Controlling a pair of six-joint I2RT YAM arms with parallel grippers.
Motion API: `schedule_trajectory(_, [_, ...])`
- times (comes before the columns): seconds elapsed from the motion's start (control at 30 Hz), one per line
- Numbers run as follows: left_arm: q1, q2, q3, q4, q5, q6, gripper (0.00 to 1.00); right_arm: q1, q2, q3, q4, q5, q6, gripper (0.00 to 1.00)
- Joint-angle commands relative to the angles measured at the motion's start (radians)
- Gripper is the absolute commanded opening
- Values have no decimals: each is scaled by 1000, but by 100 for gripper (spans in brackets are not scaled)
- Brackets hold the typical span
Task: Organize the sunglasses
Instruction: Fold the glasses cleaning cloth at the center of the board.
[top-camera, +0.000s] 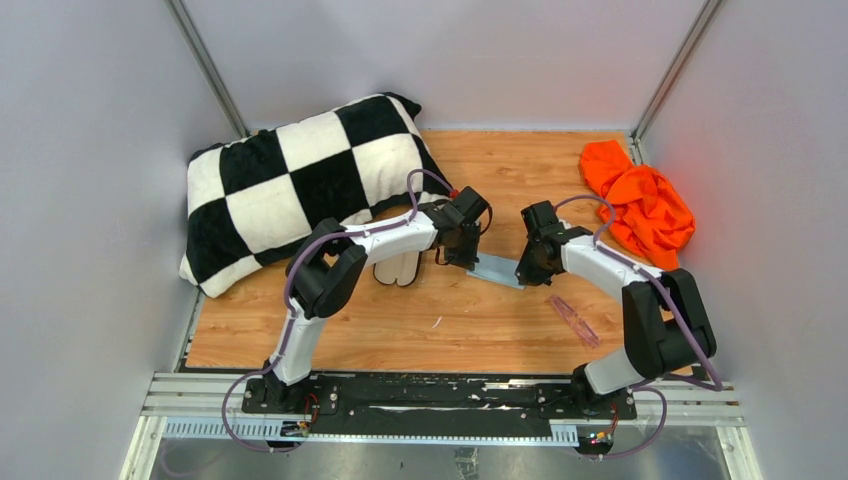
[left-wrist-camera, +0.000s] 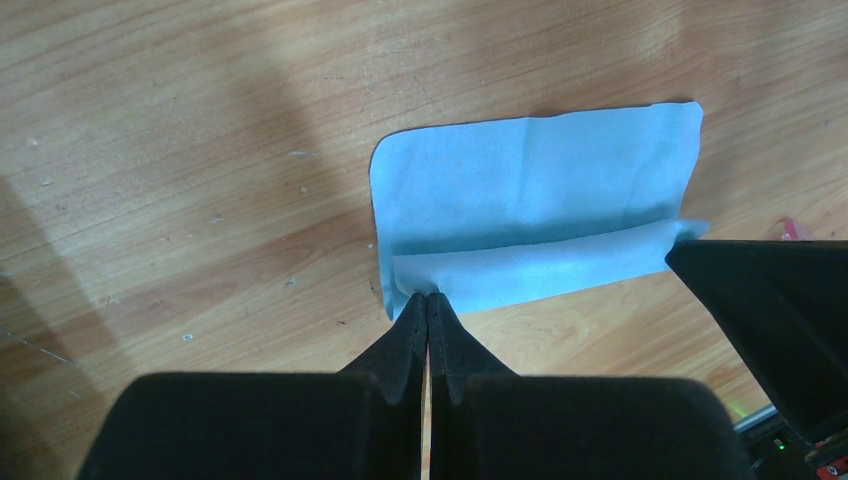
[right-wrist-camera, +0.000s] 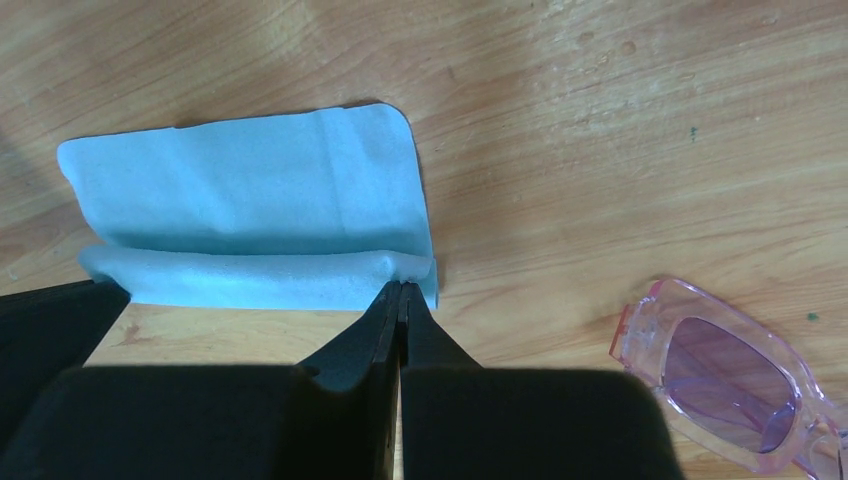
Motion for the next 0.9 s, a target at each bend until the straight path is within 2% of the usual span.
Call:
schedule_trajectory(0.0, [11,19,18,-17,-17,14,0,-22,25,31,-26,34,-17,0])
schedule_trajectory(0.53, [21,29,13,-13,-9,8,0,-39,70,79,-22,27,-49,0])
schedule_trajectory(0.57, [22,30,13,-13,-6,7,2,-39,73,83,-22,23,-53,0])
schedule_trajectory(0.6, [22,30,14,-12,-4,6,9,-41,72,87,-22,19,-56,2])
schedule_trajectory(0.7, [22,19,13,-11,-10,5,30,-41,54,89,-22,19,-59,20])
schedule_trajectory(0.73, [22,12,13,-12,-16,6,34,-42,43,89,-24,20,-60,23])
schedule_trajectory(0.87, [22,-26,21,-26,-52,14,43,-43,-4,90,-36,20,-64,28])
